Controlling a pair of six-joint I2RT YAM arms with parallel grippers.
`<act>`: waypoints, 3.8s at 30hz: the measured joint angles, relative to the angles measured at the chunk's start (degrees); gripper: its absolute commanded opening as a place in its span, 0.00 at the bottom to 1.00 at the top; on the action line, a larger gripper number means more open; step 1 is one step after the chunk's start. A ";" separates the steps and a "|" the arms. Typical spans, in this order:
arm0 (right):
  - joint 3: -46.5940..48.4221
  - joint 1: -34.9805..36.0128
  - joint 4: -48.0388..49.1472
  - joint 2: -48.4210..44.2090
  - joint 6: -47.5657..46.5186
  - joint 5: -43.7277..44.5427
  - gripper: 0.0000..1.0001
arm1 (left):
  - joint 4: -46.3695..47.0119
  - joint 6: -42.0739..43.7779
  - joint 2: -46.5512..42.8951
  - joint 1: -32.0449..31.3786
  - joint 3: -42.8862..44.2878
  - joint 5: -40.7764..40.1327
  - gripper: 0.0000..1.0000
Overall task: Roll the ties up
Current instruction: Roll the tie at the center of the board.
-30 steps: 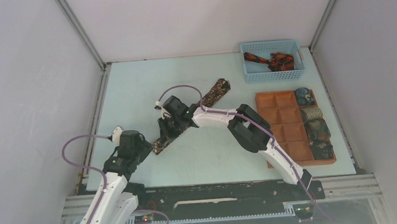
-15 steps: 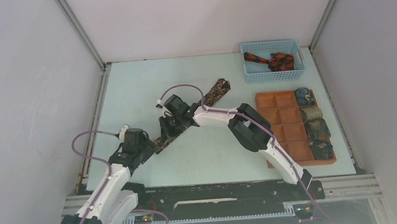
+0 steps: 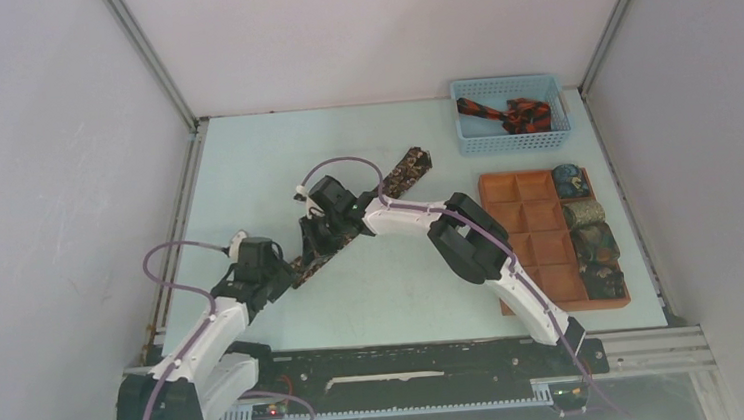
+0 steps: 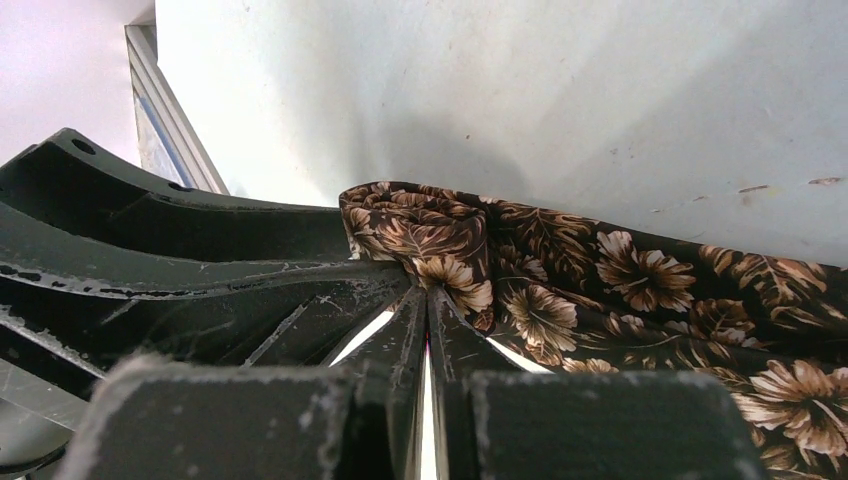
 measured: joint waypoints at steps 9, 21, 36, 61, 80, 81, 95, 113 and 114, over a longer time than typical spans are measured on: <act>0.04 0.00 -0.11 0.00 -0.04 -0.15 0.06 | 5.77 0.02 4.59 0.00 0.04 1.64 0.18; 5.31 -0.11 -5.03 0.00 -2.84 1.49 0.07 | 6.40 0.61 4.33 0.07 0.39 2.38 0.00; 6.01 1.05 -7.93 0.85 -3.93 3.04 0.06 | -3.19 1.31 1.18 0.07 3.30 2.29 0.00; 6.01 2.47 -8.66 1.09 -4.76 4.55 0.04 | -12.59 1.40 4.22 -1.66 12.35 2.27 0.00; 0.52 1.70 -3.15 0.85 -2.78 2.10 0.01 | -14.71 1.40 17.35 -7.26 20.06 0.72 0.00; 0.39 1.66 -2.99 0.81 -2.75 2.03 0.01 | -14.71 1.40 18.10 -7.50 20.44 0.66 0.00; -3.02 -0.33 -3.93 -1.97 -3.72 2.23 0.04 | -15.19 1.44 24.39 -8.52 24.70 -0.52 0.00; -9.16 -4.46 -4.70 -9.25 -5.27 2.67 0.04 | -15.41 1.42 28.17 -11.87 27.61 -1.75 0.48; -9.29 -4.66 -4.70 -9.25 -5.31 2.67 0.04 | -15.39 1.40 28.17 -12.17 27.71 -1.81 0.50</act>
